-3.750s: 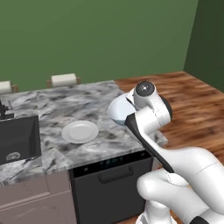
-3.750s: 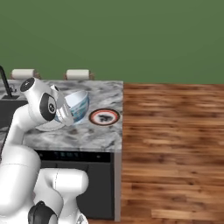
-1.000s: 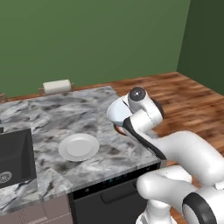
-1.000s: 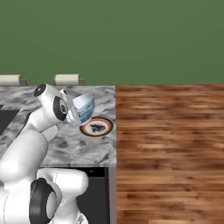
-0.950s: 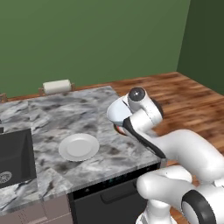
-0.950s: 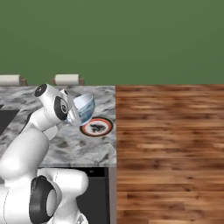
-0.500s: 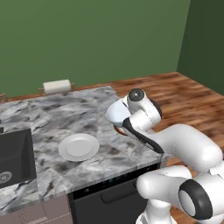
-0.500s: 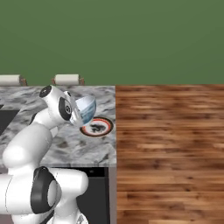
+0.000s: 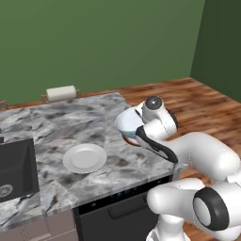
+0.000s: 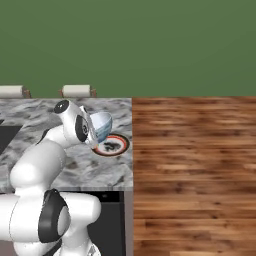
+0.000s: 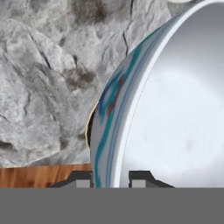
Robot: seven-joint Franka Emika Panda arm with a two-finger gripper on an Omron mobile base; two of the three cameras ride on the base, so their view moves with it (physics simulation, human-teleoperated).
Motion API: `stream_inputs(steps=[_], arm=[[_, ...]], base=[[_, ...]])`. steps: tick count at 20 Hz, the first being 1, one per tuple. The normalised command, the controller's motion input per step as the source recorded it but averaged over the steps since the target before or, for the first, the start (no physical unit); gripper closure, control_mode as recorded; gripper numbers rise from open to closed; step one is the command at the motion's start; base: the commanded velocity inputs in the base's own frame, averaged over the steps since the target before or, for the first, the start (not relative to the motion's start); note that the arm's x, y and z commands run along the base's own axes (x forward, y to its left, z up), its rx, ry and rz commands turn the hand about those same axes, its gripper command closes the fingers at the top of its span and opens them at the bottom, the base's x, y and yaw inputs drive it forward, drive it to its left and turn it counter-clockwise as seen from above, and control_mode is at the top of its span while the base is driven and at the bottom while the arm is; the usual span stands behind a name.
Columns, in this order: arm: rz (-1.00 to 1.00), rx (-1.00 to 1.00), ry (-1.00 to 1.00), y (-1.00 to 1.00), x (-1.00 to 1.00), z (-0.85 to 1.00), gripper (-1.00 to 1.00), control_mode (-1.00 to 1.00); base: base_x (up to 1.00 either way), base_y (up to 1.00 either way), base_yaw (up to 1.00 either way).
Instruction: Move the bowls from the cabinet to the plates on the dining table.
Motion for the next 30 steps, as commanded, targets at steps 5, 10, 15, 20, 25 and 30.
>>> stream_inputs(steps=[5, 10, 15, 20, 25, 30], arm=[[0.00, 0.00, 0.00, -0.21, 0.35, -0.20, 1.00, -1.00], [0.00, 0.00, 0.00, -0.12, 0.37, -0.33, 1.00, -1.00], [0.00, 0.01, 0.00, -0.07, 0.34, -0.25, 1.00, -1.00], [0.00, 0.05, 0.00, -0.03, 0.35, -0.08, 1.00, -1.00], [0.00, 0.08, 0.00, 0.00, 0.18, 0.00, 1.00, -1.00], [0.00, 0.09, 0.00, 0.00, 0.00, -0.08, 1.00, -1.00]], base=[[0.00, 0.00, 0.00], [0.00, 0.00, 0.00], [0.00, 0.00, 0.00], [0.00, 0.00, 0.00], [0.00, 0.00, 0.00], [0.00, 0.00, 0.00]])
